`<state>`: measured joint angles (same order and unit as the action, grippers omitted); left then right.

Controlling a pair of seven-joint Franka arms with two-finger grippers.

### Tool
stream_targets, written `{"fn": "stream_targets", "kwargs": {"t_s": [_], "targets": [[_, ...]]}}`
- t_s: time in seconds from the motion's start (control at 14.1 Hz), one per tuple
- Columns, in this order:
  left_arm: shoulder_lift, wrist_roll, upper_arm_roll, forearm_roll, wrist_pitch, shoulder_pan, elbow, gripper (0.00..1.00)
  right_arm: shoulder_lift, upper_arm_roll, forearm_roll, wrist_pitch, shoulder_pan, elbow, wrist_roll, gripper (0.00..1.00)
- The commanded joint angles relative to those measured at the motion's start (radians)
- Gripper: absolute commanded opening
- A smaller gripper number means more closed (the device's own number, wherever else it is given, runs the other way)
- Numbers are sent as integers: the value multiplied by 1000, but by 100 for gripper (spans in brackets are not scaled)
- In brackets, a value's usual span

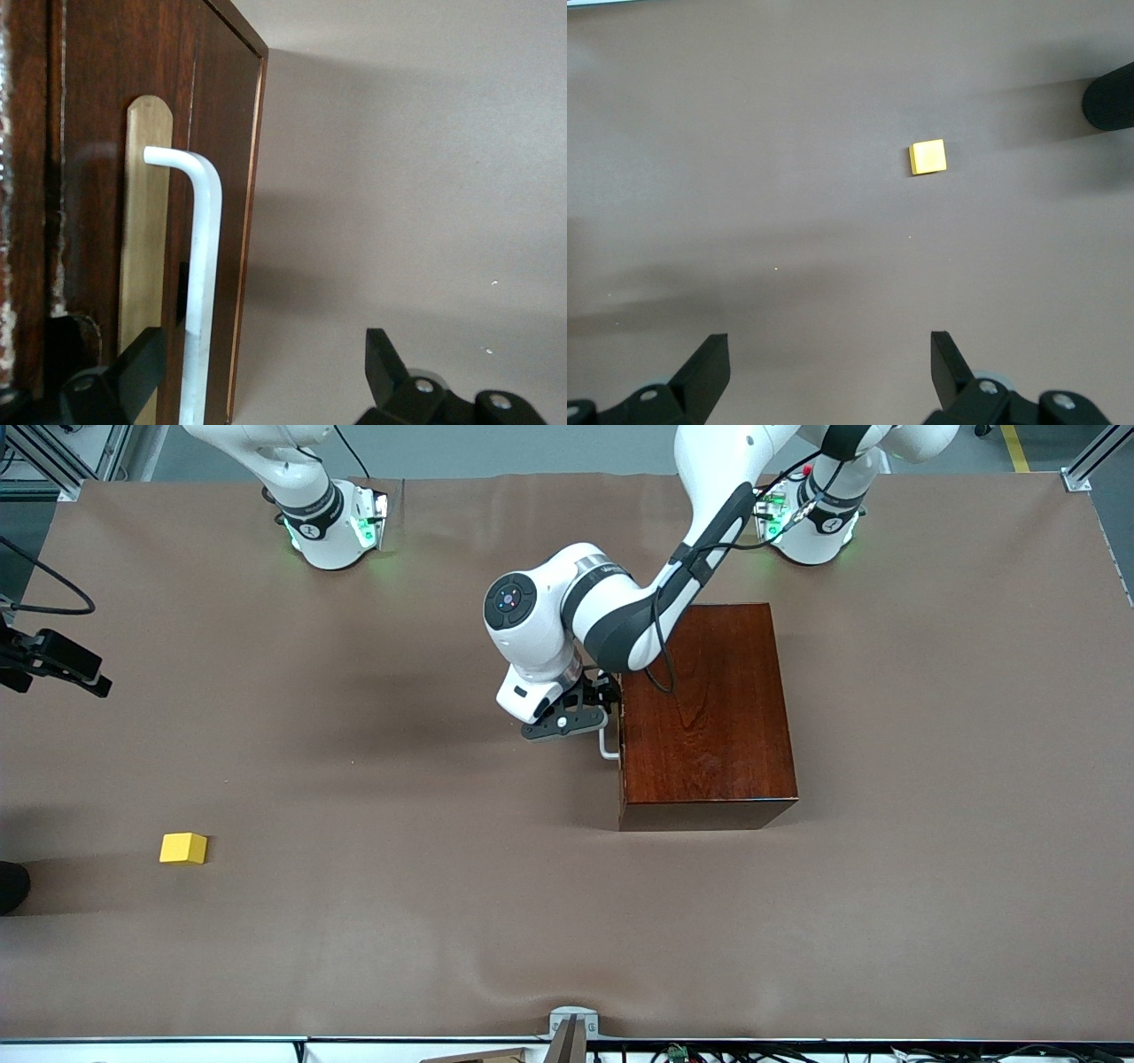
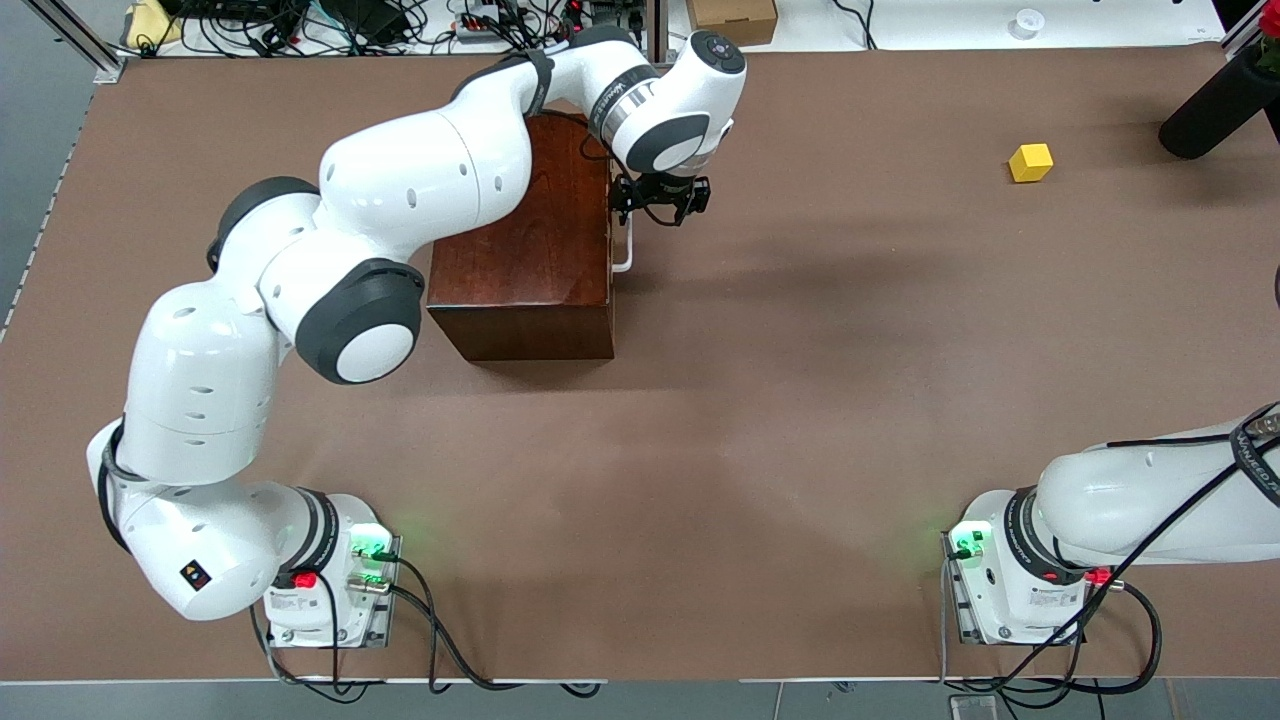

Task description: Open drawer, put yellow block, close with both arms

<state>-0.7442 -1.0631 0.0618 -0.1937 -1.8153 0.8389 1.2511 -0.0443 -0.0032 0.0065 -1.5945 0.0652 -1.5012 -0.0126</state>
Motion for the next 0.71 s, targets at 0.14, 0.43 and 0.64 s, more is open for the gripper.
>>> {"fn": "stream_targets", "kwargs": {"t_s": [0.14, 0.43, 0.64], "targets": [[-47, -11, -13, 17, -13, 11, -56, 100, 15, 3, 6, -1, 4, -7, -4, 100], [-54, -11, -13, 17, -32, 14, -56, 100, 15, 2, 6, -1, 8, -5, -1, 100], [-54, -15, -10, 17, -74, 14, -56, 100, 15, 2, 6, -1, 8, -5, 2, 100]]}}
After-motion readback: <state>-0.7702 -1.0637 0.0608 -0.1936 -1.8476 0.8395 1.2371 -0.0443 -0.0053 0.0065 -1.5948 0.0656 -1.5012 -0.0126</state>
